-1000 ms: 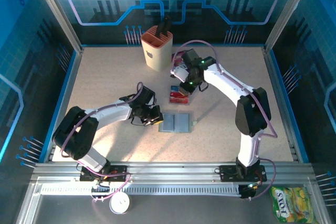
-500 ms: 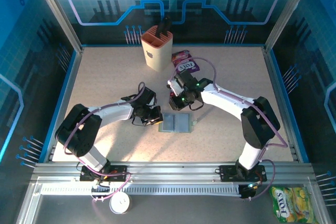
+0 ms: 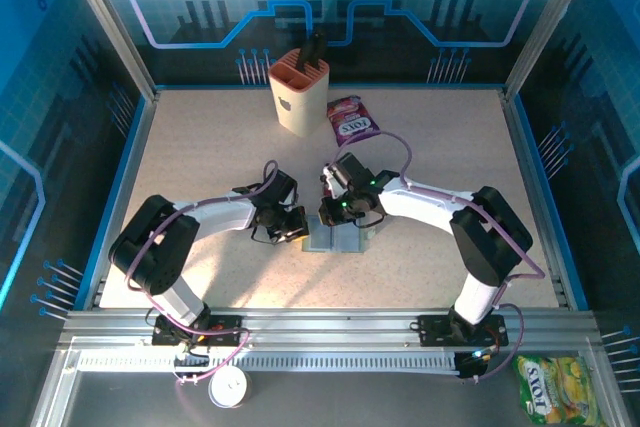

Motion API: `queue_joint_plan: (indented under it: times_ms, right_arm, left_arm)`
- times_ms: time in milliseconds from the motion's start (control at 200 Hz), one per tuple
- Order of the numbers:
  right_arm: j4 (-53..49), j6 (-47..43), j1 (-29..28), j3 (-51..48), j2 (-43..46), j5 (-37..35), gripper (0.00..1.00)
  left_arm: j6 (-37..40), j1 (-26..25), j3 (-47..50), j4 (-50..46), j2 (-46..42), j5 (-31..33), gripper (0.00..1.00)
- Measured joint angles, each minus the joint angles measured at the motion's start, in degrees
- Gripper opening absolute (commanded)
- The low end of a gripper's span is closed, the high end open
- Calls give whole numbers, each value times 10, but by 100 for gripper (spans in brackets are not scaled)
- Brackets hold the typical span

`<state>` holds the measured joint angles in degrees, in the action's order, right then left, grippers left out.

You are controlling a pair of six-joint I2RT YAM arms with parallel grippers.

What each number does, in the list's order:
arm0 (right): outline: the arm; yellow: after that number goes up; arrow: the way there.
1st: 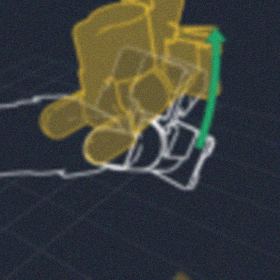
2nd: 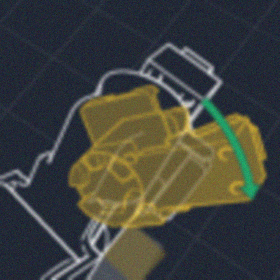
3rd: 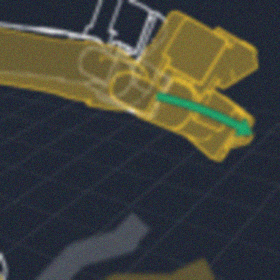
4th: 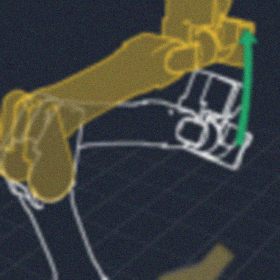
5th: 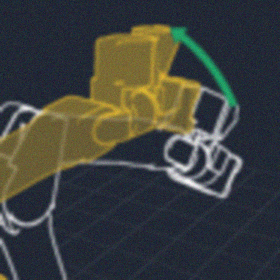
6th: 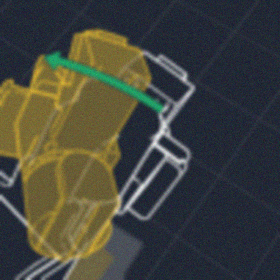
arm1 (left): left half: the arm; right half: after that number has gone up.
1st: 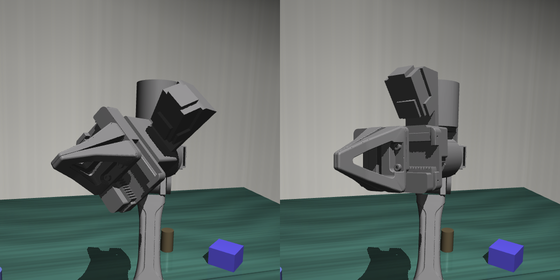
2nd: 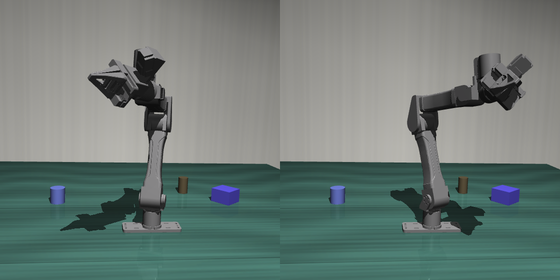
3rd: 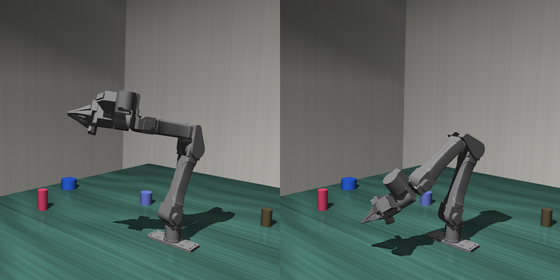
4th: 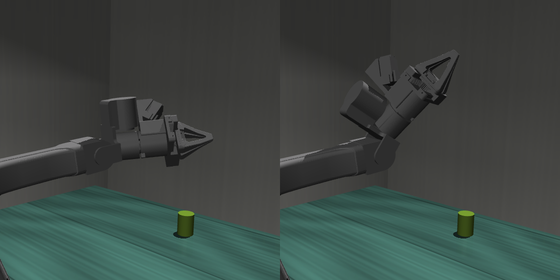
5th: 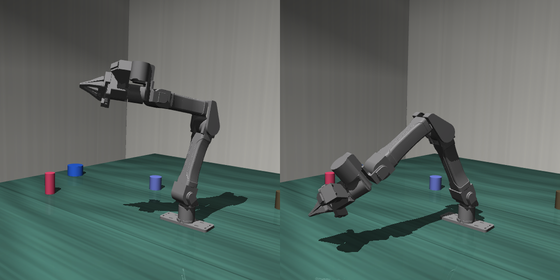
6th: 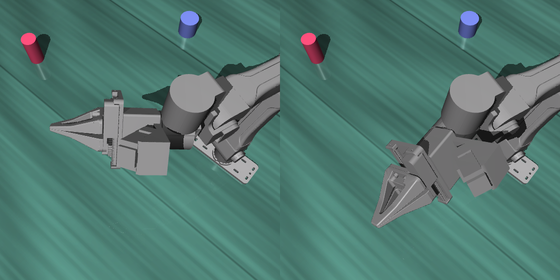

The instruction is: Take the credit cards out of the card holder

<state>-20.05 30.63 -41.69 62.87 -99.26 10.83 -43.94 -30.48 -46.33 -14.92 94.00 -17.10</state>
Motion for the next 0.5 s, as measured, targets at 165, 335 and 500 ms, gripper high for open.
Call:
queue_joint_plan:
  times_ms: [165, 335, 500]
  right_arm:
    - [26, 39, 0, -17, -2, 33, 11]
    - [42, 75, 0, -17, -23, 68, 14]
    - [76, 112, 0, -25, -41, 102, 27]
  left_arm:
    - [0, 0, 0, 0, 0, 3, 3]
    - [0, 0, 3, 2, 1, 4, 3]
    - [0, 0, 5, 2, 1, 4, 2]
